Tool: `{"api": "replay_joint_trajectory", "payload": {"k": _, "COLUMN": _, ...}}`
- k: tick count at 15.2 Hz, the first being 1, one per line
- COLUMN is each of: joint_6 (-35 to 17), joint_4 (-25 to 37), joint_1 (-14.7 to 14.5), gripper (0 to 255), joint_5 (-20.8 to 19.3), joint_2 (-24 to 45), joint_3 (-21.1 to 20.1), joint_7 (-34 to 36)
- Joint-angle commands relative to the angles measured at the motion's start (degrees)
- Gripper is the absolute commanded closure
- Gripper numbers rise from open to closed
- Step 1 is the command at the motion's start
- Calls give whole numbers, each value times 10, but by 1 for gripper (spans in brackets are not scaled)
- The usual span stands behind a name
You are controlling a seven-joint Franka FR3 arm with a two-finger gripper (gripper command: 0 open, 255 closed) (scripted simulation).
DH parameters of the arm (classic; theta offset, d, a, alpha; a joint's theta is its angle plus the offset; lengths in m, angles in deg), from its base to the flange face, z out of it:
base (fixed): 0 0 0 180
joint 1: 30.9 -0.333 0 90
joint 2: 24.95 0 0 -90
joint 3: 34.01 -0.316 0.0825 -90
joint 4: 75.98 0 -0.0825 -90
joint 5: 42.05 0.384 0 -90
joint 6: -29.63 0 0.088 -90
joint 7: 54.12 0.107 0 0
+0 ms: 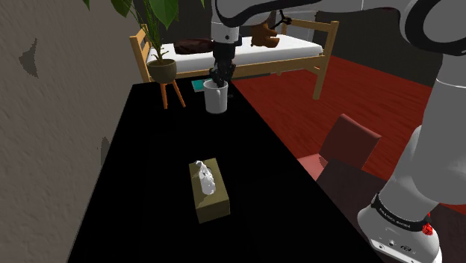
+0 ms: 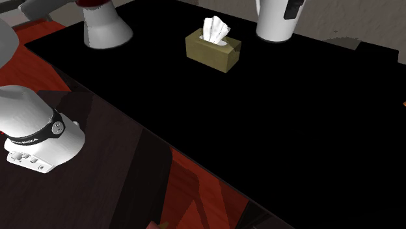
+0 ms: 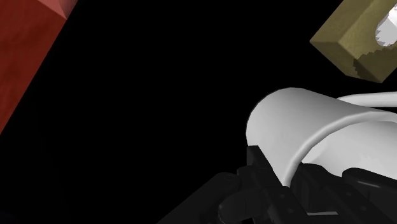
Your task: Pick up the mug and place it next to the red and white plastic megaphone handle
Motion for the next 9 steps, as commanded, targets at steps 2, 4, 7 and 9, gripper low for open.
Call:
{"api": "replay_joint_trajectory", "payload": {"k": 2, "joint_6": 23, "joint_4": 25, "joint_1": -1, "gripper": 255, "joint_5": -1, "joint_2": 2, "joint_3": 0, "joint_7": 2}}
{"api": "replay_joint_trajectory", "payload": {"k": 4, "joint_6": 39, "joint_4": 43, "joint_1": -1, "gripper": 255, "joint_5": -1, "joint_2": 4, "joint_3": 0, "joint_7": 3}}
{"api": "replay_joint_trajectory", "payload": {"k": 7, "joint_6": 64, "joint_4": 73, "joint_1": -1, "gripper": 255, "joint_5": -2, "joint_2": 9, "joint_3": 0, "joint_7": 5}}
{"api": "replay_joint_trajectory", "payload": {"k": 9, "joint_6": 81, "joint_4": 94, "joint_1": -1, "gripper": 255, "joint_5": -2, "joint_2": 13, "joint_3": 0, "joint_7": 6}}
